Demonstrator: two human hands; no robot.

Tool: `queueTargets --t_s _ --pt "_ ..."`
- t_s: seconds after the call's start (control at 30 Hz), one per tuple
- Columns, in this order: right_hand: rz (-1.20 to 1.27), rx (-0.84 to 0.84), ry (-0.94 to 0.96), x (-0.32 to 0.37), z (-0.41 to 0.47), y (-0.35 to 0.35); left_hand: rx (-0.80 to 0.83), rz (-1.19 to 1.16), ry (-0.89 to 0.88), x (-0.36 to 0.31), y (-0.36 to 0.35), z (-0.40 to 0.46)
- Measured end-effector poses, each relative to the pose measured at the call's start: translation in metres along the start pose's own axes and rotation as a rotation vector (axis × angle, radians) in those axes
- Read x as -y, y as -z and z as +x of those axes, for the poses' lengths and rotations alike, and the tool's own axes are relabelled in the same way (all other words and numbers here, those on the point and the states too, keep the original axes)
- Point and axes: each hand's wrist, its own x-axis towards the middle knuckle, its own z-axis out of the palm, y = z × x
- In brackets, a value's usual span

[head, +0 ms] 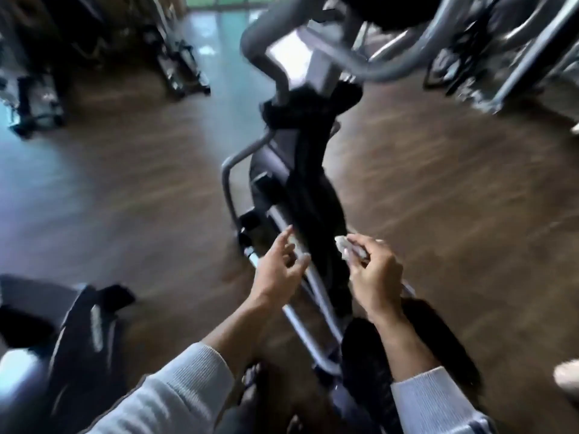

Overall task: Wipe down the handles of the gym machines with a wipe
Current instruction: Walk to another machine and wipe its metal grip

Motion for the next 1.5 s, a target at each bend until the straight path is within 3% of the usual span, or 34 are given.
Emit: queueTargets --t_s 0.13,0.5,0.7,1.07,1.5 --pt "0.002 0.324 -0.158 -0.026 -0.081 -0.046 -0.043 0.102 0.256 0.086 0.016 -0.057" --pt "-0.16 0.787 -0.201 -0.012 -0.143 -0.141 0.068 0.196 0.607 0.195 0.083 -0.091" --pt "-0.154 0.879 -0.182 0.038 -0.119 -0.213 -0.05 0.159 0.61 0.215 0.16 -0.046" --pt "0.01 0.881 -0.075 0.133 -0.039 -0.334 -0.228 -0.007 0.588 0.22 0.255 0.047" --pt "-0.005 1.009 0.112 0.2 0.137 -0.528 -0.482 -0.107 0.646 0.225 0.374 0.226"
